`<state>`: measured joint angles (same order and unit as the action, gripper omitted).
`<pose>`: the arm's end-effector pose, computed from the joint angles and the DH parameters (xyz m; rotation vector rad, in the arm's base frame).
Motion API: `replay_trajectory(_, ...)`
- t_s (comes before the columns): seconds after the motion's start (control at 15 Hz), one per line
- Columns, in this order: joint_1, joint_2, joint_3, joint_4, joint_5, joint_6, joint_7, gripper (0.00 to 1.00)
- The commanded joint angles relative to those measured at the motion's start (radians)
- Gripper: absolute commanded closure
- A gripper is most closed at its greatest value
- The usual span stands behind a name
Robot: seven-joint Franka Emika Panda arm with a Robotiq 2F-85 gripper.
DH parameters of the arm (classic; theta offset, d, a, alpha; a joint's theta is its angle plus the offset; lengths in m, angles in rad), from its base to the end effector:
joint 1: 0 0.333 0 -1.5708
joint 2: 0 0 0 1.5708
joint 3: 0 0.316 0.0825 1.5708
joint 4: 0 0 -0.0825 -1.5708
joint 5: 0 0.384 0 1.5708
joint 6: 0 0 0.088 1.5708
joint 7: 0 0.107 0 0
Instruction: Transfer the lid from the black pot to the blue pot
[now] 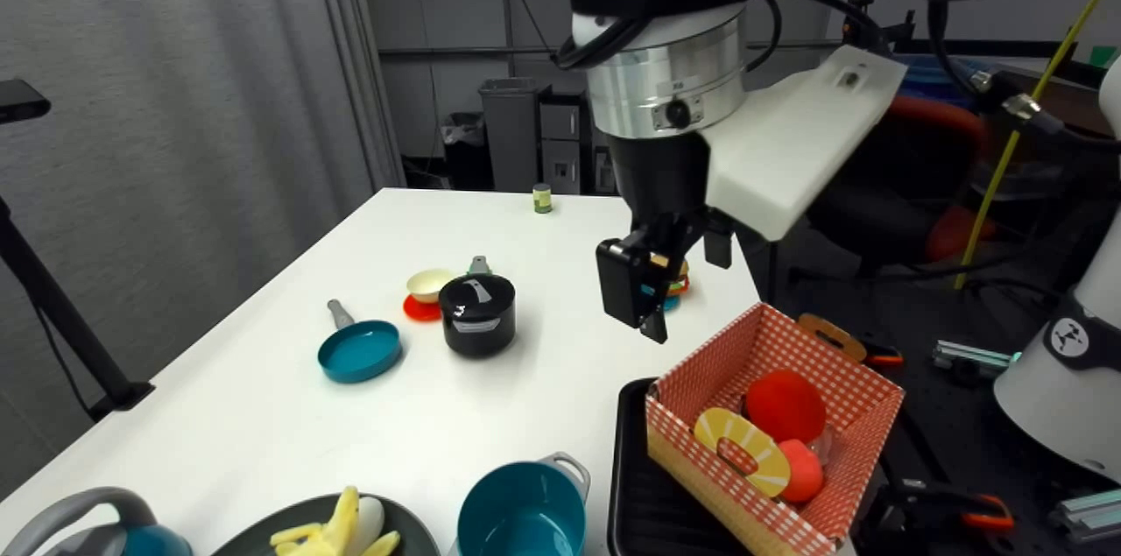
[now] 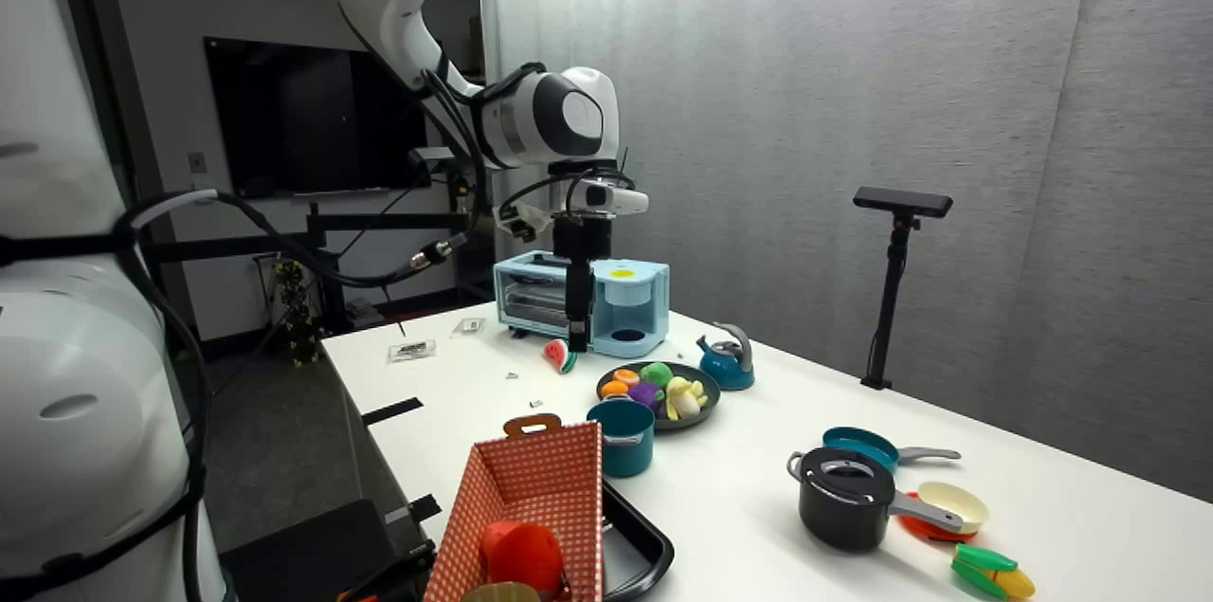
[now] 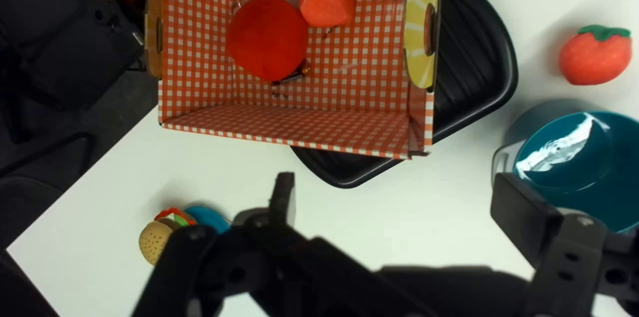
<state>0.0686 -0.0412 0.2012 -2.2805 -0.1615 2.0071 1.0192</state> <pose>0.4685 0.1197 0.3548 2.7238 -0.9406 -0.1428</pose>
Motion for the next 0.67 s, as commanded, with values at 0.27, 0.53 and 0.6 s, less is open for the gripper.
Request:
replay_trajectory(0.27, 0.012, 0.162, -0.097, 0.137, -0.103, -0.021, 0.113, 0.0)
replay_trajectory(0.53, 0.017, 0.207, -0.132, 0.2, -0.08, -0.014, 0.148, 0.0)
replay_trajectory(0.6, 0.018, 0.215, -0.138, 0.212, -0.076, -0.012, 0.16, 0.0)
